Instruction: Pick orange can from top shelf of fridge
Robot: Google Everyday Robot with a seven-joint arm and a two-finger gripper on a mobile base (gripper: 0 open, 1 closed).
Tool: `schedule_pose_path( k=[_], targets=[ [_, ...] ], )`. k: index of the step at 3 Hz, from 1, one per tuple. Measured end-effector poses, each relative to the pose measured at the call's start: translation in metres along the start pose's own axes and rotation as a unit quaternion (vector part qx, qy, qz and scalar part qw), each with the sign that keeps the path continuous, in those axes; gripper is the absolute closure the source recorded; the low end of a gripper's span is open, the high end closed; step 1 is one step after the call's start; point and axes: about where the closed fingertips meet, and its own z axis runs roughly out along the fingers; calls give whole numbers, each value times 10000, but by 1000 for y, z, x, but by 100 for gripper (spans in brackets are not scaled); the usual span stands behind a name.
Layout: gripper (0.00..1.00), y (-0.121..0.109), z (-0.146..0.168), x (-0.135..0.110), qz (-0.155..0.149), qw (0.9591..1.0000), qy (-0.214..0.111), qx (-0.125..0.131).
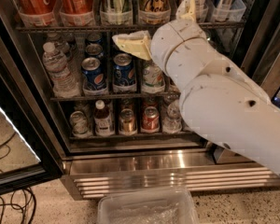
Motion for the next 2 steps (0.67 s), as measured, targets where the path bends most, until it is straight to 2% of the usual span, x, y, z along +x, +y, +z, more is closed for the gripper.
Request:
schedule_pose_path(
  k=[1, 2],
  targets=[
    [7, -6, 6, -1, -11, 9997, -62, 226],
    [15, -6, 16, -2, 79, 9994, -125, 301]
  ],
)
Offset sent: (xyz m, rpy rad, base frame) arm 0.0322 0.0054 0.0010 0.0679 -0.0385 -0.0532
